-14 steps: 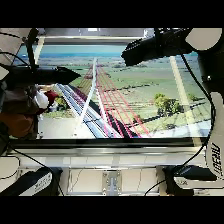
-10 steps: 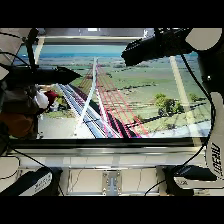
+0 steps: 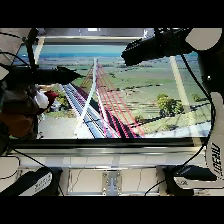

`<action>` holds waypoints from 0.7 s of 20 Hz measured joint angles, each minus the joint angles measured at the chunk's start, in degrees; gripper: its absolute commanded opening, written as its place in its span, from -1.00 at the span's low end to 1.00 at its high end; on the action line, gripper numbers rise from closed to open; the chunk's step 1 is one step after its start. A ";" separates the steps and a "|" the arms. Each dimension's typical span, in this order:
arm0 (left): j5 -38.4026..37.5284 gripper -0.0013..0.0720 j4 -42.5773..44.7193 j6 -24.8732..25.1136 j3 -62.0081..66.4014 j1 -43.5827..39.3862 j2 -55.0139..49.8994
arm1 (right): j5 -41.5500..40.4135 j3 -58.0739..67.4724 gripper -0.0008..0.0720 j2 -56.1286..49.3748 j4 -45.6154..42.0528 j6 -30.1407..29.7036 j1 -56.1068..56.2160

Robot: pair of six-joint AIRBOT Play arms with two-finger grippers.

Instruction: Fold the shirts.

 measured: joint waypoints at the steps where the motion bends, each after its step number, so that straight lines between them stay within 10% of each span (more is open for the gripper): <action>1: 0.07 -0.90 -0.02 0.00 0.00 0.00 -0.09 | 0.00 0.00 -0.95 0.00 0.00 0.02 0.02; 3: 0.15 -0.81 -0.22 0.00 0.00 0.35 -0.37 | -0.04 0.00 -0.95 0.00 0.00 0.00 0.02; 5: 0.52 0.38 0.66 0.37 0.00 1.20 -0.50 | -0.17 0.00 -0.95 0.00 0.00 0.00 0.00; 8: 6.29 0.42 10.51 -0.63 0.00 4.11 -0.66 | -2.34 0.00 -0.95 0.00 -0.13 0.00 0.00; 11: 12.17 0.44 31.26 -14.19 0.00 10.67 -0.68 | -5.92 0.00 -0.94 0.00 -0.35 0.02 -0.04; 14: 14.03 0.68 49.37 -27.50 0.00 20.13 -1.01 | -8.15 0.00 -0.04 0.00 -0.42 0.00 -0.04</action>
